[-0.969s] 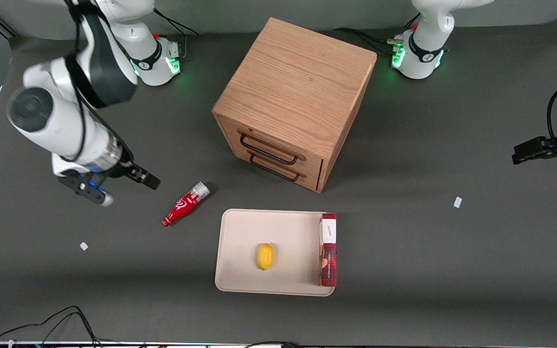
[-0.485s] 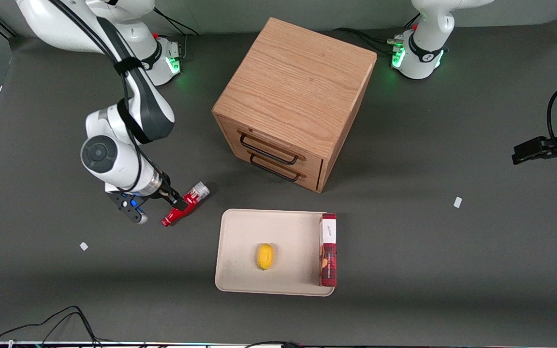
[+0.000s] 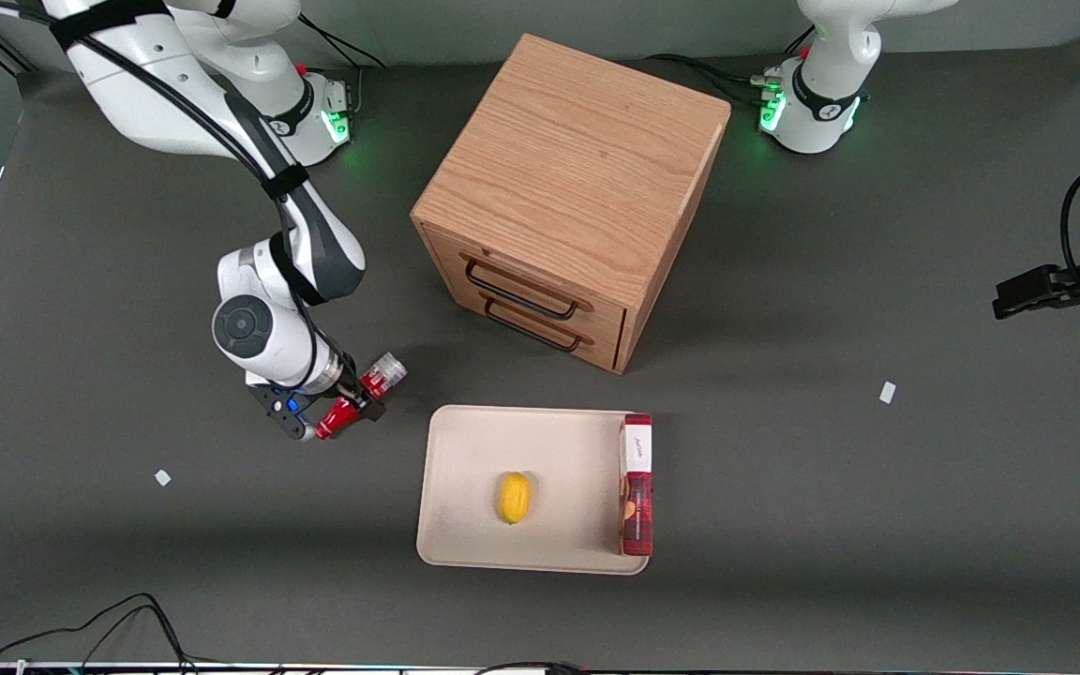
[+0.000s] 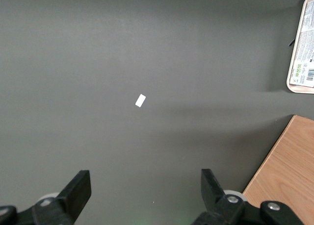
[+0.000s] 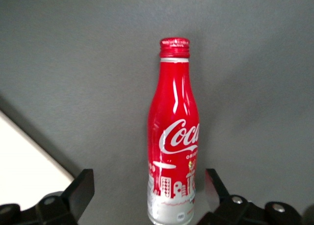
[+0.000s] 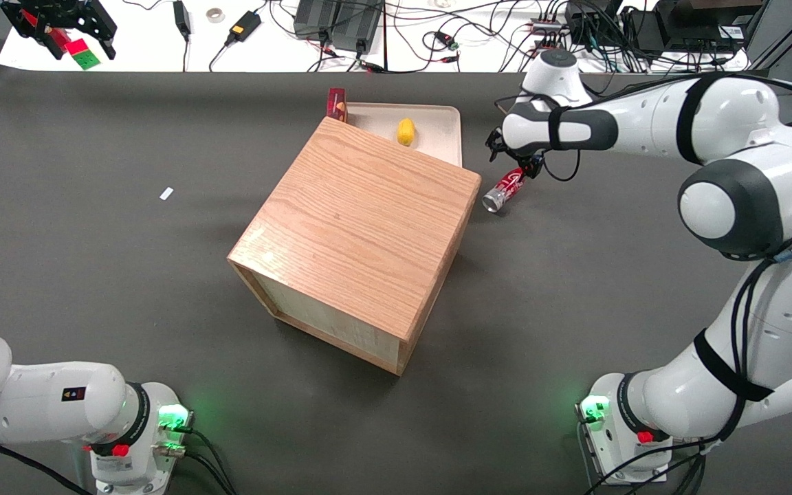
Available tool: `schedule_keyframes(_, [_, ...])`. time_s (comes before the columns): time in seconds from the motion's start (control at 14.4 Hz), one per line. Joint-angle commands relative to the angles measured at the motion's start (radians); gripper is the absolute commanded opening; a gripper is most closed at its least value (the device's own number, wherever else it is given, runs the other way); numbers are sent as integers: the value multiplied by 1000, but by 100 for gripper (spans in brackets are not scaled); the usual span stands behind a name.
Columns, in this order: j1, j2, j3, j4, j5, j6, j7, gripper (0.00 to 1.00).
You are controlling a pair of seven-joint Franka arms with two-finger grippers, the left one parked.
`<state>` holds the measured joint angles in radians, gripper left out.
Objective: Place coke bottle on tray
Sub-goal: 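Close the right gripper around the bottle's body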
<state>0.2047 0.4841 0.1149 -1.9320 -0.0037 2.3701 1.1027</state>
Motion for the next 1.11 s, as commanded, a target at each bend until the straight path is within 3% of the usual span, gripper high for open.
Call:
schedule_keyframes(0.0, [-1, 13, 2, -16, -33, 26, 34, 100])
schedule_keyframes(0.42, [-1, 50, 0, -42, -38, 101, 32, 100])
schedule_keyframes(0.69, [-1, 54, 2, -42, -55, 103, 32, 61])
schedule_keyframes(1.04, [-2, 54, 2, -41, -55, 103, 32, 36])
